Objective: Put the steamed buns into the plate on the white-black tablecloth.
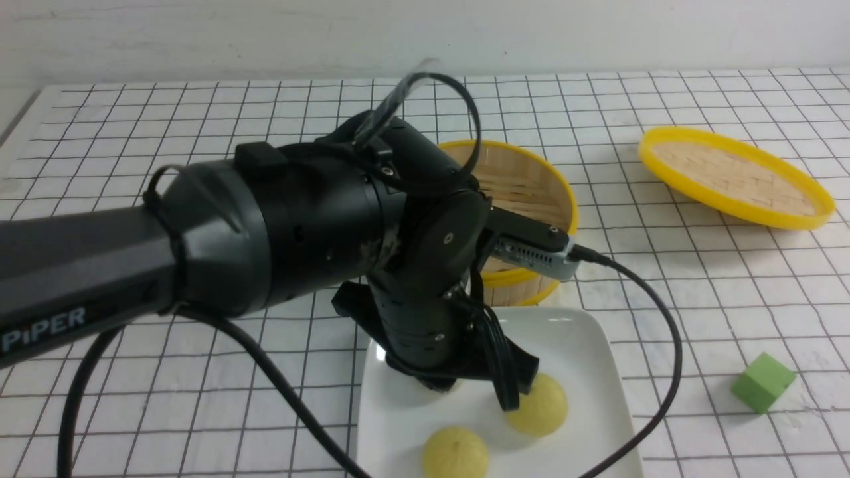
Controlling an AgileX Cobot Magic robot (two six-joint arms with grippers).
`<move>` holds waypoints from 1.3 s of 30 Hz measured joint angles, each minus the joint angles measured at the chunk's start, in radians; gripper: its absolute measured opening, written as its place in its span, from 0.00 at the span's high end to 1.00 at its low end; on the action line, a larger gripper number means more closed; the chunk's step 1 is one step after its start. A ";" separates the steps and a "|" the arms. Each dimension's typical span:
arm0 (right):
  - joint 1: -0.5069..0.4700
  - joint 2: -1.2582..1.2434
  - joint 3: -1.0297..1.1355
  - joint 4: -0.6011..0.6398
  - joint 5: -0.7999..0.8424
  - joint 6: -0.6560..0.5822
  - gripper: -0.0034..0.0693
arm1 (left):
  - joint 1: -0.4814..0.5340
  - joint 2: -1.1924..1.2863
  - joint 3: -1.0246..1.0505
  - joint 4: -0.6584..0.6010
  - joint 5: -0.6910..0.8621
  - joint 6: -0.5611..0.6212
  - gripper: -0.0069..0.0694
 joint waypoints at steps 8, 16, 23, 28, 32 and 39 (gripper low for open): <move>-0.156 0.000 0.135 -0.008 -0.030 0.000 0.94 | 0.000 0.000 0.000 0.008 -0.013 -0.002 0.87; -0.341 0.000 0.235 -0.045 -0.036 0.000 0.93 | 0.000 -0.012 0.000 0.011 -0.072 -0.002 0.87; -0.453 0.000 0.244 -0.063 -0.046 0.000 0.92 | 0.000 -0.145 0.000 0.076 -0.074 -0.002 0.86; -0.457 0.000 0.251 -0.063 -0.078 0.000 0.91 | 0.000 -0.298 0.000 0.106 -0.059 -0.001 0.86; -0.457 0.000 0.252 -0.063 -0.081 0.000 0.90 | 0.000 -0.496 0.000 0.120 -0.040 0.026 0.86; -0.457 0.000 0.252 -0.063 -0.081 0.000 0.89 | 0.000 -0.812 0.002 0.182 0.137 0.066 0.85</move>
